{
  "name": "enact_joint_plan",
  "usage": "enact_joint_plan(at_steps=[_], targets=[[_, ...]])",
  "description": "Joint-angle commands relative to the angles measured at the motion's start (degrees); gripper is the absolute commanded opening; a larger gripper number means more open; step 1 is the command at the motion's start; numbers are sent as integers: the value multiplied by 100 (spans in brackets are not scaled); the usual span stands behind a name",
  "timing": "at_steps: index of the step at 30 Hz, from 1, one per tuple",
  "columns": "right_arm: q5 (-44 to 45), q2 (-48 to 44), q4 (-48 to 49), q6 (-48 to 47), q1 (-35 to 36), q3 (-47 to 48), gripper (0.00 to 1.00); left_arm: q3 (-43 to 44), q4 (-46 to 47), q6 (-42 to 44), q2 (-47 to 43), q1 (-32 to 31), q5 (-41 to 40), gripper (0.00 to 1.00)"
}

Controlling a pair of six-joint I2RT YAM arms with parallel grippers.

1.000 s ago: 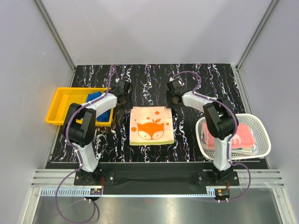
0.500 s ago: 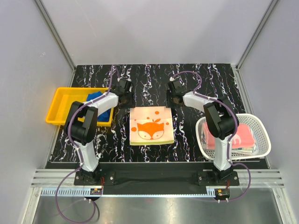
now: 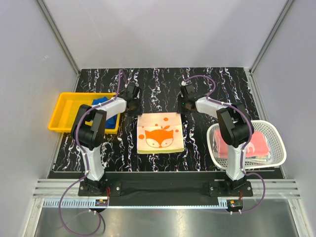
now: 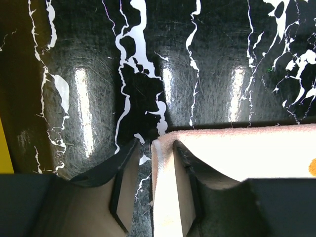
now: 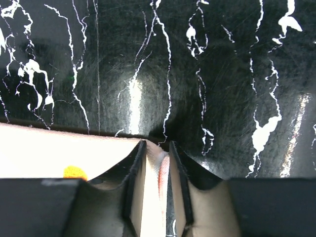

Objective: Fold and stack the towels
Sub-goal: Fold the towel

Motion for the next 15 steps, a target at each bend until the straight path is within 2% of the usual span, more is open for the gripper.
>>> enact_joint_plan(at_steps=[1, 7, 15], targets=[[-64, -109, 7, -111, -111, -116, 31, 185, 178, 34, 53, 67, 221, 37], [-99, -82, 25, -120, -128, -81, 23, 193, 266, 70, 124, 111, 387, 31], [-266, -152, 7, -128, -155, -37, 6, 299, 310, 35, 168, 138, 573, 24]])
